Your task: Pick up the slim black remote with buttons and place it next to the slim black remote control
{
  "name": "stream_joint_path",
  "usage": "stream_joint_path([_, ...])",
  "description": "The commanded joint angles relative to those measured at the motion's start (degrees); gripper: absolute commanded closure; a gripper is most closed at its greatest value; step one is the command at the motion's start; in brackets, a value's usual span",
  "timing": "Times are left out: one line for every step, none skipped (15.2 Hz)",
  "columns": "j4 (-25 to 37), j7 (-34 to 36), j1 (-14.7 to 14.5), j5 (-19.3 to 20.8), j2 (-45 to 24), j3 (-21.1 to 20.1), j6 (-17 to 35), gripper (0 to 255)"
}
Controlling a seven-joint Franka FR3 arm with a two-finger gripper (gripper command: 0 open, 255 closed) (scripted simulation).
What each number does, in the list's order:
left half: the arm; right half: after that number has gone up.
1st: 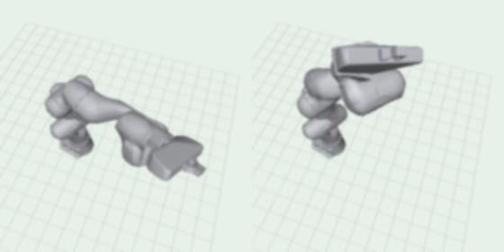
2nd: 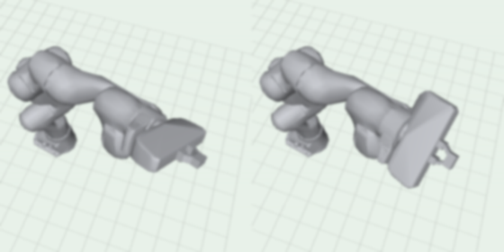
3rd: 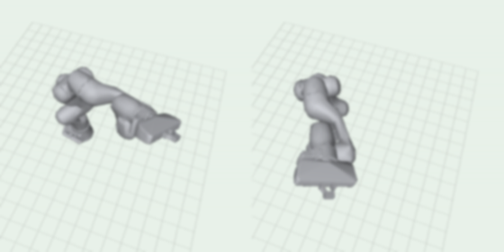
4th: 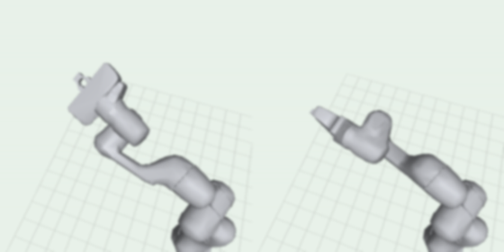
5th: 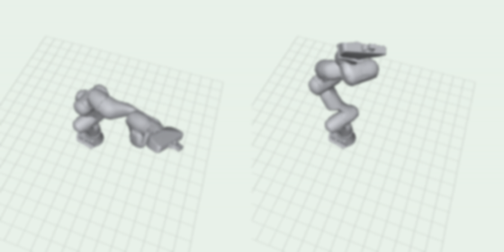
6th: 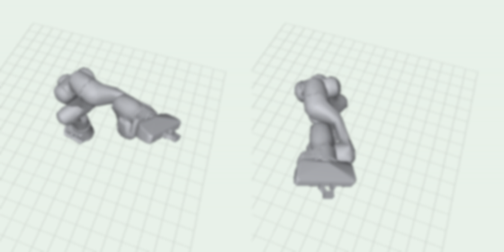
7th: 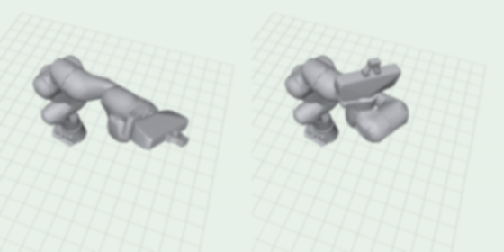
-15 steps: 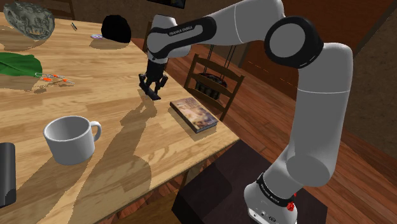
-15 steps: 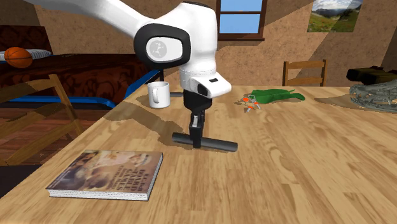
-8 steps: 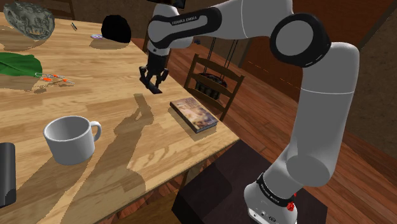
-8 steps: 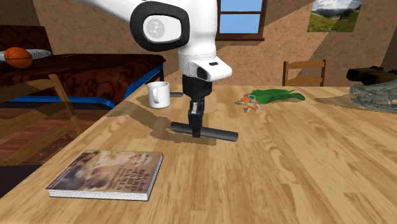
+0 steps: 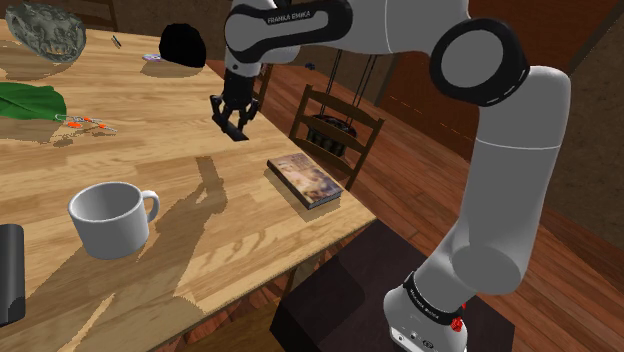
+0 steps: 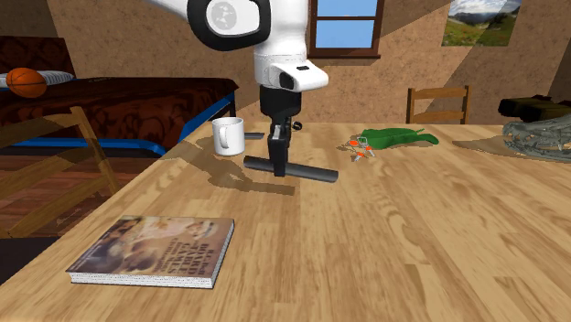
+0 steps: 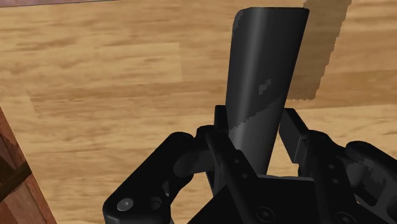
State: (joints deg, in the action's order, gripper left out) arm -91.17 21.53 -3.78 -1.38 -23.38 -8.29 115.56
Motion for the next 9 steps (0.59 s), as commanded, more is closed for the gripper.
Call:
stream_joint_path([-0.94, 2.12, -1.44, 0.21, 0.58, -0.58, 0.49, 255])
stream_joint_path([-1.01, 3.34, -2.28, 0.39, 0.61, -0.92, 0.61, 255])
stream_joint_path([-1.01, 4.57, -3.14, 0.56, 0.59, -1.24, 0.70, 255])
stream_joint_path([-0.94, 5.80, -4.00, 0.75, 0.52, -1.56, 0.76, 255])
stream_joint_path([-0.79, 7.03, -4.87, 0.94, 0.40, -1.88, 0.80, 255])
stream_joint_path([-0.56, 8.27, -5.75, 1.15, 0.23, -2.19, 0.81, 255])
stream_joint_path([-0.26, 9.51, -6.63, 1.36, 0.01, -2.50, 0.79, 255])
stream_joint_path([0.12, 10.75, -7.53, 1.59, -0.26, -2.80, 0.74, 255])
stream_joint_path([0.57, 11.99, -8.43, 1.83, -0.58, -3.08, 0.67, 255])
